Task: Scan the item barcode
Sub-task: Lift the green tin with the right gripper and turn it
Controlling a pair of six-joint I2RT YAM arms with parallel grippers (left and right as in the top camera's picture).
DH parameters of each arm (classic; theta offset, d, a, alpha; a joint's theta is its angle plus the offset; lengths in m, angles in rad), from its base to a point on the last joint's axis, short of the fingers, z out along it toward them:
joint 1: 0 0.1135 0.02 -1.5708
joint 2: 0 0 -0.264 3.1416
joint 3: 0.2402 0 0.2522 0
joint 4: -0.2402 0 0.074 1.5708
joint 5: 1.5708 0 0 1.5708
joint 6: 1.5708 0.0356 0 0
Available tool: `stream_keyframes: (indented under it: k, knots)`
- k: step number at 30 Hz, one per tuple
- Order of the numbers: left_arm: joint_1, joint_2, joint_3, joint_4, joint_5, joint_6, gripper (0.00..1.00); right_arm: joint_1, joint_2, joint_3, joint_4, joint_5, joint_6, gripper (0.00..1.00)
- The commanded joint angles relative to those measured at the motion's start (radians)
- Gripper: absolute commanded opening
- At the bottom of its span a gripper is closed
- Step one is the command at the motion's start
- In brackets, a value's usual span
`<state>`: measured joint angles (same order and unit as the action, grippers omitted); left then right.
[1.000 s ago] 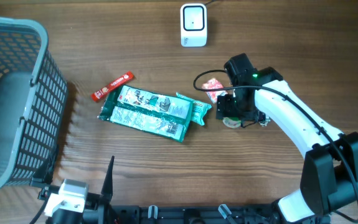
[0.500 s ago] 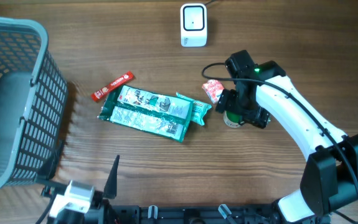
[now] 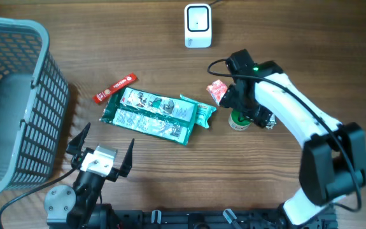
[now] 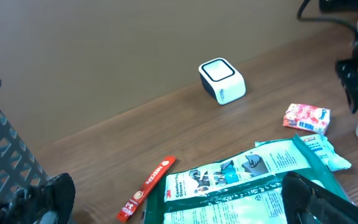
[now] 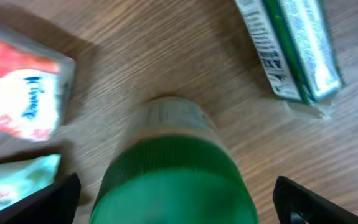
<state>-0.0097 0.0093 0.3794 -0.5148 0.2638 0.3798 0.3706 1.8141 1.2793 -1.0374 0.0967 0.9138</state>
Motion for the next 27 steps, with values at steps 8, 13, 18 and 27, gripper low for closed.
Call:
stream_keyframes:
  k: [8, 13, 18, 27]
  knots:
    - [0.006, -0.003, -0.008, -0.021, 0.013, 0.005, 1.0, 0.0, 0.204, 0.01, 0.073, -0.022, -0.077, 0.91]
    - [0.006, -0.003, -0.008, -0.087, 0.016, 0.005, 1.0, 0.0, 0.212, -0.008, 0.099, -0.023, -0.077, 0.72]
    - [0.006, -0.003, -0.008, -0.096, 0.016, 0.005, 1.0, 0.0, 0.212, -0.004, 0.1, -0.08, -0.139, 0.55]
    - [0.006, -0.003, -0.008, -0.097, 0.016, 0.005, 1.0, 0.0, 0.211, 0.121, -0.063, -0.37, -0.38, 0.51]
